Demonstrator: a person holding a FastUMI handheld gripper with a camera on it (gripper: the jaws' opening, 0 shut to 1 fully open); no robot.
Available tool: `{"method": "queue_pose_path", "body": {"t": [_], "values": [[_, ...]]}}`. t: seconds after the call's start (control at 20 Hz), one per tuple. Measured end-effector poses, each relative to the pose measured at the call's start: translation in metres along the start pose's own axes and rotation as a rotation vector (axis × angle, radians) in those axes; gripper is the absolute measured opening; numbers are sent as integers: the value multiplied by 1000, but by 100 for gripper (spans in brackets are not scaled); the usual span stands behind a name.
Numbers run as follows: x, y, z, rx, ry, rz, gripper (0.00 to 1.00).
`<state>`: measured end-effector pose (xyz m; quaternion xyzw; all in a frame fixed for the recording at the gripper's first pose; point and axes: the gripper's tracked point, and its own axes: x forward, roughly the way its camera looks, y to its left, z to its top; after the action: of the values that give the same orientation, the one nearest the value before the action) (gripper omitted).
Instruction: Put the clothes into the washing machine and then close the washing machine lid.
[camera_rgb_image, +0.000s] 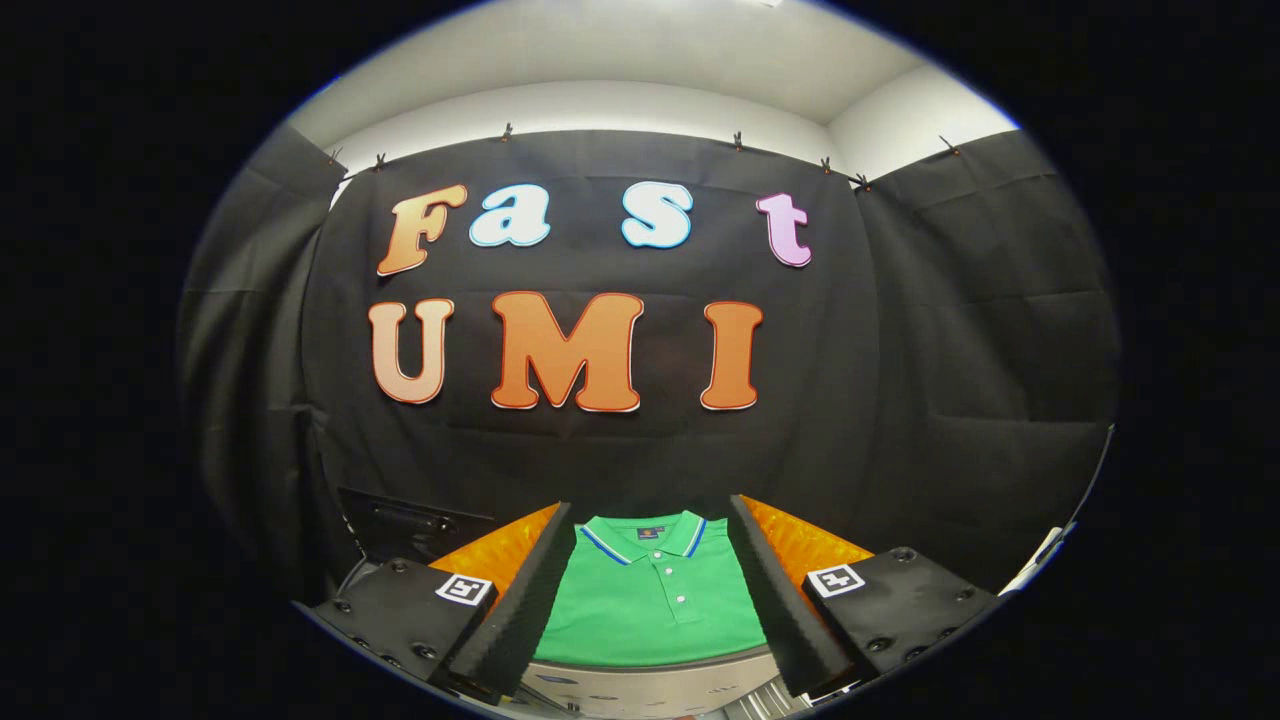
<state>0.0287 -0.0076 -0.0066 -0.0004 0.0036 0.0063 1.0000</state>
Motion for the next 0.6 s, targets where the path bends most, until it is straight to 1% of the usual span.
{"method": "queue_pose_path", "body": {"t": [0.3, 0.6], "values": [[33, -7, -28, 2, 64, 7, 99], [85, -16, -66, -10, 156, 17, 99]]}}
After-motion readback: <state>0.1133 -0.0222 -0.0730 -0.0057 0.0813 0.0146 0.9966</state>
